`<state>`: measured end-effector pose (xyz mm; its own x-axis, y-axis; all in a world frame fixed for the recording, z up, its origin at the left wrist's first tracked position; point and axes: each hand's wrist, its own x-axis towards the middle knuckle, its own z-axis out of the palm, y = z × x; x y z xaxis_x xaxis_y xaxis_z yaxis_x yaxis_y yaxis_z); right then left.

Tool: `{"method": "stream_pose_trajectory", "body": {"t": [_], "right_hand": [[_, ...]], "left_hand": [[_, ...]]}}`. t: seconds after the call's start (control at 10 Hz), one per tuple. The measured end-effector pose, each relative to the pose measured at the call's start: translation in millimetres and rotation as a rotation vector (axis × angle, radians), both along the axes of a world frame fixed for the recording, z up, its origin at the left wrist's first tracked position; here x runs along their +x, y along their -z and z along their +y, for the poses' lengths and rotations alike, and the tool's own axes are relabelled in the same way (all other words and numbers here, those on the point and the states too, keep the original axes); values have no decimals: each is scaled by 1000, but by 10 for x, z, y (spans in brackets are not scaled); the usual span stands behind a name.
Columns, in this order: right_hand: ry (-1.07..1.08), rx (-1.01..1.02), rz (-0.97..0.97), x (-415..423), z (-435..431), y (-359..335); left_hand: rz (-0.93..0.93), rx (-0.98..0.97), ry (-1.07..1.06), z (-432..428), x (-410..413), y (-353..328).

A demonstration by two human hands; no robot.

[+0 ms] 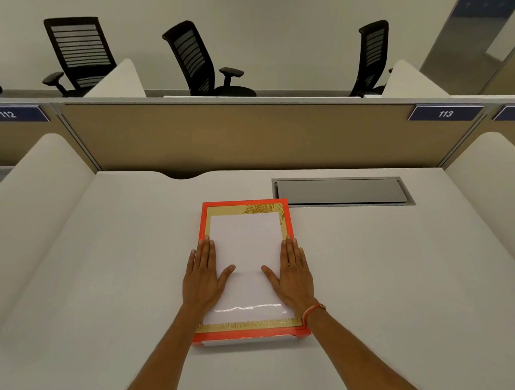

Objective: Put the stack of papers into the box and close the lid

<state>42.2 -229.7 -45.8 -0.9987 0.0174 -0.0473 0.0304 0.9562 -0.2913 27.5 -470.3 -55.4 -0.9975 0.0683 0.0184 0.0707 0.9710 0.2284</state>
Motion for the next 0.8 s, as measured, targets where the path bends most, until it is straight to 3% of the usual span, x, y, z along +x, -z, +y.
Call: {"method": "stream_pose_trajectory", "body": {"t": [0.8], "right_hand": [[-25,-57,-7,-2,49,-51]], "left_hand": [[-2,13,-27,163,-27,-35]]}}
